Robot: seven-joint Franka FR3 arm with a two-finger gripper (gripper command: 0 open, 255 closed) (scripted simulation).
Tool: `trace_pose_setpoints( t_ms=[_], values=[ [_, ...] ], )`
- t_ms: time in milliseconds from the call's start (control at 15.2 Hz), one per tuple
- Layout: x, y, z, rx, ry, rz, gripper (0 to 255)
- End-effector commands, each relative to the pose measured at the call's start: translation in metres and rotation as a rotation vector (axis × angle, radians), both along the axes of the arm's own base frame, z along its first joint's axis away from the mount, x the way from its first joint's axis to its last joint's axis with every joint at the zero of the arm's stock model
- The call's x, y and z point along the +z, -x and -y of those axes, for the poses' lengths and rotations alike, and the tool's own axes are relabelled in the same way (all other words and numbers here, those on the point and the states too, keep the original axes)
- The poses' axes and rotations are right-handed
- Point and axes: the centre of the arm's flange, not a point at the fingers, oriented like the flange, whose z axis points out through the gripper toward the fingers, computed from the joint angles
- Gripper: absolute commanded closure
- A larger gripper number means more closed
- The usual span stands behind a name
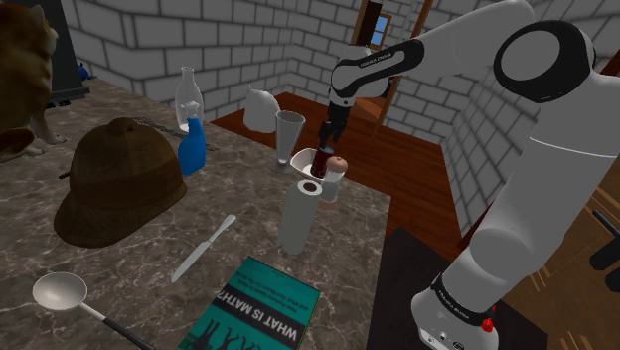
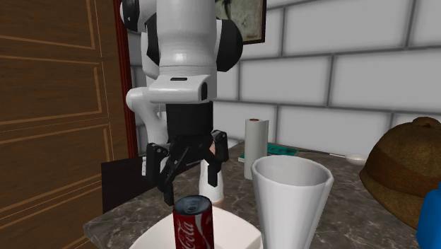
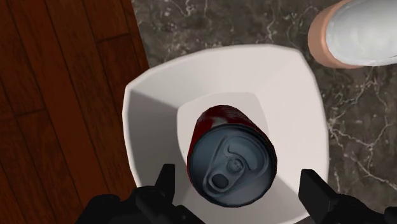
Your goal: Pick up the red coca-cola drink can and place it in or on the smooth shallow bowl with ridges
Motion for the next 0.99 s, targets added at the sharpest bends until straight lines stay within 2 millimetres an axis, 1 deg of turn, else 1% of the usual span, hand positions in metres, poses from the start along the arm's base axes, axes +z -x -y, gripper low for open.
trace_pose_setpoints(
  t_ms=[0, 132, 330, 396, 924],
  values=[
    [0.000, 0.000, 0.000, 0.000, 0.000, 0.000, 0],
    [0.000, 0.000, 0.000, 0.000, 0.000, 0.000, 0],
    [0.040, 0.000, 0.000, 0.000, 0.000, 0.000, 0],
    [0.050, 0.000, 0.000, 0.000, 0.000, 0.000, 0],
    [0.050, 0.000, 0.000, 0.000, 0.000, 0.000, 0]
  ],
)
